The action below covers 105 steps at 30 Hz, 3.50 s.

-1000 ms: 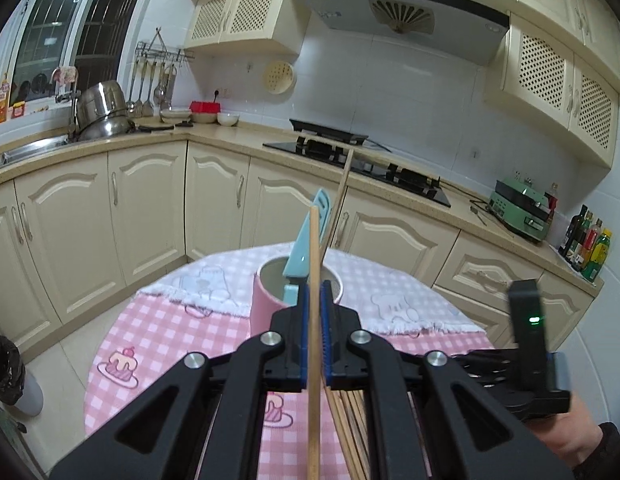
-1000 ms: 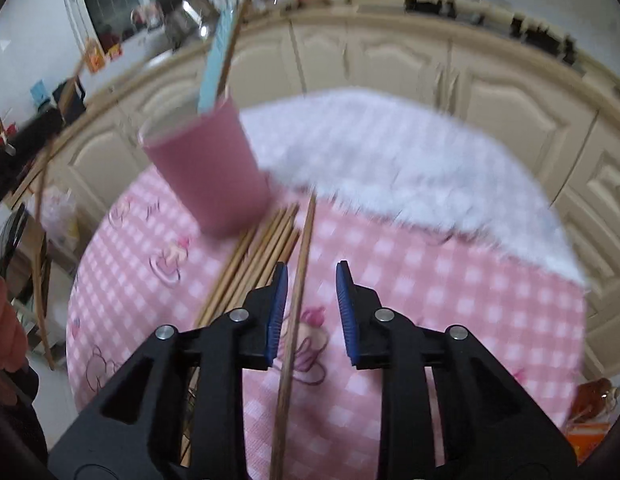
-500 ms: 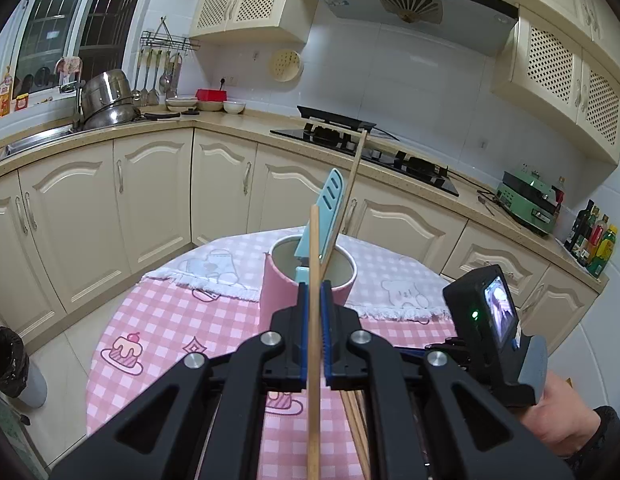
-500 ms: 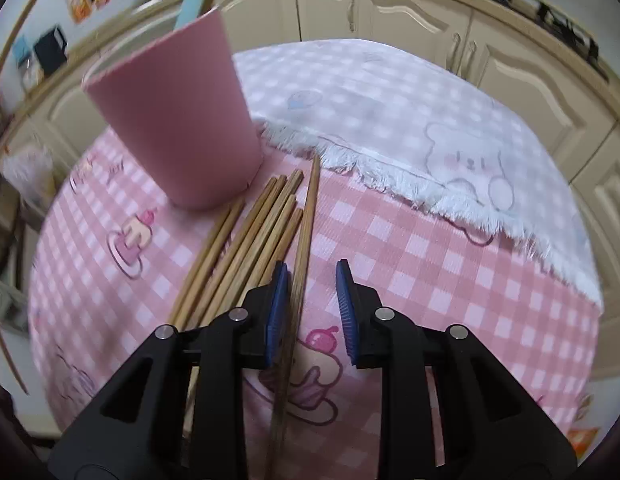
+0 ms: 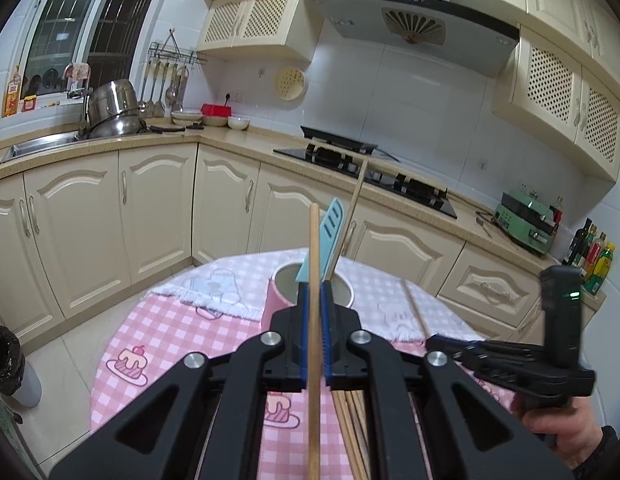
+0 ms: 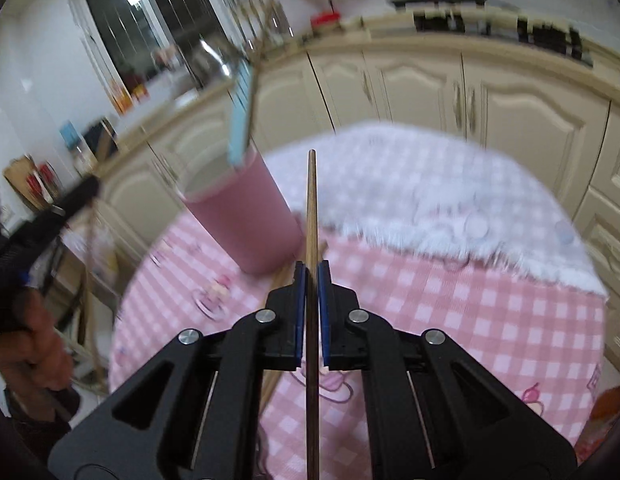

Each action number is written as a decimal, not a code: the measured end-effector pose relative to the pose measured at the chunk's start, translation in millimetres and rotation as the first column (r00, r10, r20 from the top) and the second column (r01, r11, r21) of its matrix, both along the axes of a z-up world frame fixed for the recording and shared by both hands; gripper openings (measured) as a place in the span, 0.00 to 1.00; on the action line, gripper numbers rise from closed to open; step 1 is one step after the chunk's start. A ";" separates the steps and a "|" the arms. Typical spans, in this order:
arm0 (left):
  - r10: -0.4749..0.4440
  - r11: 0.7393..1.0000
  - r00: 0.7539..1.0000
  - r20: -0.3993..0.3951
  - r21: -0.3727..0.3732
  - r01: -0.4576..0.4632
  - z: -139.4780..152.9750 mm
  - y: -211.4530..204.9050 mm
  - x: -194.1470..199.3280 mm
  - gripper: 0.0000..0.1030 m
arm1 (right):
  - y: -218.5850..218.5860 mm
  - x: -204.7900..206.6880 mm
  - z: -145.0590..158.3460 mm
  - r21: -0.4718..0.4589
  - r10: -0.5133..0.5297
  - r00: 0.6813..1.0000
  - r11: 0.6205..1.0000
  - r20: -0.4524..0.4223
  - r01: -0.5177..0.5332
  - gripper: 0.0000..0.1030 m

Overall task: Organize utensils
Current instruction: 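Lift both chopsticks and drop them into the pink cup, opening both tools, then grasp the black spork with the right tool while the left tool returns to the chopsticks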

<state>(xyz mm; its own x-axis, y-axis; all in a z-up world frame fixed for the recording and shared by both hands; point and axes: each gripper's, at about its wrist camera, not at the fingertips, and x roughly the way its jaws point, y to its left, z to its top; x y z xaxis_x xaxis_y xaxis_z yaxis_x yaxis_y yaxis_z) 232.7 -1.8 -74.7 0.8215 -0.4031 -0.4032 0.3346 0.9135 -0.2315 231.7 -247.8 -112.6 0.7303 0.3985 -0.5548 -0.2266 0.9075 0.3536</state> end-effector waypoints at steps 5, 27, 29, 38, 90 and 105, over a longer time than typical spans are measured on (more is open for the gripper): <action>0.001 1.000 1.000 0.031 -0.016 -0.001 8.7 -1.4 -0.3 0.05 | -1.7 -16.3 25.0 0.051 0.003 0.992 0.999 0.128 -0.009 0.06; 0.052 0.986 0.947 0.318 -0.165 0.002 98.8 -21.2 67.6 0.05 | 41.4 63.6 143.8 0.181 -0.049 0.864 0.982 0.502 -0.049 0.06; 0.073 0.985 0.937 0.342 -0.173 -0.013 99.7 -24.3 80.2 0.05 | 47.9 78.2 141.6 0.178 -0.059 0.856 0.983 0.513 -0.040 0.06; 0.106 0.983 0.946 0.307 -0.177 -0.052 65.5 -31.5 132.7 0.05 | 55.3 116.3 103.9 0.174 -0.074 0.871 0.985 0.486 -0.013 0.06; 0.194 0.980 0.978 0.075 0.034 -0.197 20.1 17.1 -12.6 0.96 | 8.3 -27.4 23.4 -0.085 0.013 1.000 0.996 0.009 -0.012 0.94; 0.124 0.970 0.980 -0.154 0.226 -0.087 -45.8 -6.0 -11.1 0.96 | 36.1 -51.7 -41.7 -0.215 0.268 0.935 0.923 -0.232 -0.318 0.94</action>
